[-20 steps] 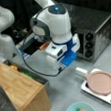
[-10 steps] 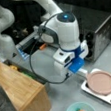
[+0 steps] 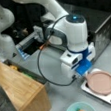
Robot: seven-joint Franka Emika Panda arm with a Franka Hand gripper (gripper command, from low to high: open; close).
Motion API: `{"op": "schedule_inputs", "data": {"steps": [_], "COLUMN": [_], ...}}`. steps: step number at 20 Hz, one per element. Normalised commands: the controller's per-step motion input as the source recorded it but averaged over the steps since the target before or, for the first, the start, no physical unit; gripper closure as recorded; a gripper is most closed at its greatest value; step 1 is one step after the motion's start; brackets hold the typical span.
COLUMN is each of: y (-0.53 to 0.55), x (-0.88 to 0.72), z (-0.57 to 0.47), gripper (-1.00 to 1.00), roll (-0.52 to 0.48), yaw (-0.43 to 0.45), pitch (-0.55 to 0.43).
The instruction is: Pick up the pan. Place the pan on the table. Pick up the bowl. Place the bowl on the stove.
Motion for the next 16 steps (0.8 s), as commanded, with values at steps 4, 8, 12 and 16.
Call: {"op": "schedule_inputs", "data": {"steps": [4, 8, 12, 16], "y": [0.25, 0.25, 0.14, 0.0], "x": [0.28, 0.31, 0.31, 0.26], "z": [0.01, 0.01, 0.0, 0.03], "gripper": [-1.0, -1.0, -1.0, -1.0], "roll": [-0.274, -0.228, -0.109, -0.05], "yaw": [0.074, 0.07, 0.122, 0.144], "pitch": [0.165, 0.14, 0.088, 0.075]}}
